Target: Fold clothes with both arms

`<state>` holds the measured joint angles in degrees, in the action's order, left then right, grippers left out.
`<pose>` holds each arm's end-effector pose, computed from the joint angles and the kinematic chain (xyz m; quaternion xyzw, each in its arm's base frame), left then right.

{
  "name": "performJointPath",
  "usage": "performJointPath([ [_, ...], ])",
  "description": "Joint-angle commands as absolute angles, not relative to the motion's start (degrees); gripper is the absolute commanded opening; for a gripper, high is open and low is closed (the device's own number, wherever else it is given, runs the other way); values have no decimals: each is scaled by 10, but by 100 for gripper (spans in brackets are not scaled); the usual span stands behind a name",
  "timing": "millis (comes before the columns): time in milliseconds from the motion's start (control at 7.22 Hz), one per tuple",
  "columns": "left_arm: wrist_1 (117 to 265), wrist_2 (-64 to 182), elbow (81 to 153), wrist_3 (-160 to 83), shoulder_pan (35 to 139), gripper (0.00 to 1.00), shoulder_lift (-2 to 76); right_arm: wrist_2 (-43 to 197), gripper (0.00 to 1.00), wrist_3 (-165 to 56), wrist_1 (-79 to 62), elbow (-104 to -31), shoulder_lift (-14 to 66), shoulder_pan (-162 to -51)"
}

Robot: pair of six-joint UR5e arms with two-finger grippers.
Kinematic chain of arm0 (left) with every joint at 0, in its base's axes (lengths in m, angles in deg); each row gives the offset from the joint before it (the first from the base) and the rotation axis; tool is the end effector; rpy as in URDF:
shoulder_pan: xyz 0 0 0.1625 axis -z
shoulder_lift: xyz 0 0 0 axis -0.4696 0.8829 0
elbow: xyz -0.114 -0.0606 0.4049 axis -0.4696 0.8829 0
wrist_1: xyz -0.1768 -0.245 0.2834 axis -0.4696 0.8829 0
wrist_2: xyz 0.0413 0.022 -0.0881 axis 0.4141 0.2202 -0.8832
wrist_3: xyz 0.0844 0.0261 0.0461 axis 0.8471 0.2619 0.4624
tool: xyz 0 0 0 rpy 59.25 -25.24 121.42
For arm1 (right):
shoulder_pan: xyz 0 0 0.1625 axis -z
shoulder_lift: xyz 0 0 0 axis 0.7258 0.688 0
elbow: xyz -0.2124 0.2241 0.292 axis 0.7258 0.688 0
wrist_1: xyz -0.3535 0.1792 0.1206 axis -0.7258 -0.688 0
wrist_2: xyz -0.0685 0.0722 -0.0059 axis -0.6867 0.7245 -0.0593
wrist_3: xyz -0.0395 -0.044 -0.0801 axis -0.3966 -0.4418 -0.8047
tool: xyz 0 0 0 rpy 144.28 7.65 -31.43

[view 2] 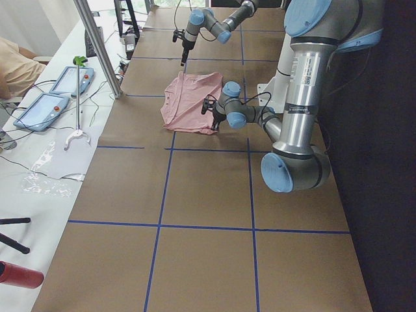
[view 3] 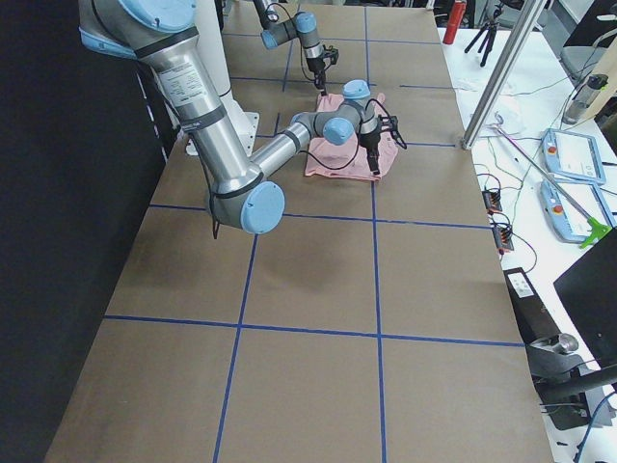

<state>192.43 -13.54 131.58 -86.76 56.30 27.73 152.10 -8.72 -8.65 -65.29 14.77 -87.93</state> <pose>0.4394 -0.3800 0.3900 0.1822 0.4148 0.0050 0.8915 -0.4426 -0.5485 0.3107 0.1612 -0.3548 0.0842 0.9171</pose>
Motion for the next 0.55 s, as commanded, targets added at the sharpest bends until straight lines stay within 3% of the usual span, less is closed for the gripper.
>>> performJointPath([
  [0,1925,-135,1268,-771,650,0,288,1520,100,-86,-86,-651,147,-878],
  [415,1959,-135,1046,-700,750,0,456,1520,100,-85,-86,-649,147,-878],
])
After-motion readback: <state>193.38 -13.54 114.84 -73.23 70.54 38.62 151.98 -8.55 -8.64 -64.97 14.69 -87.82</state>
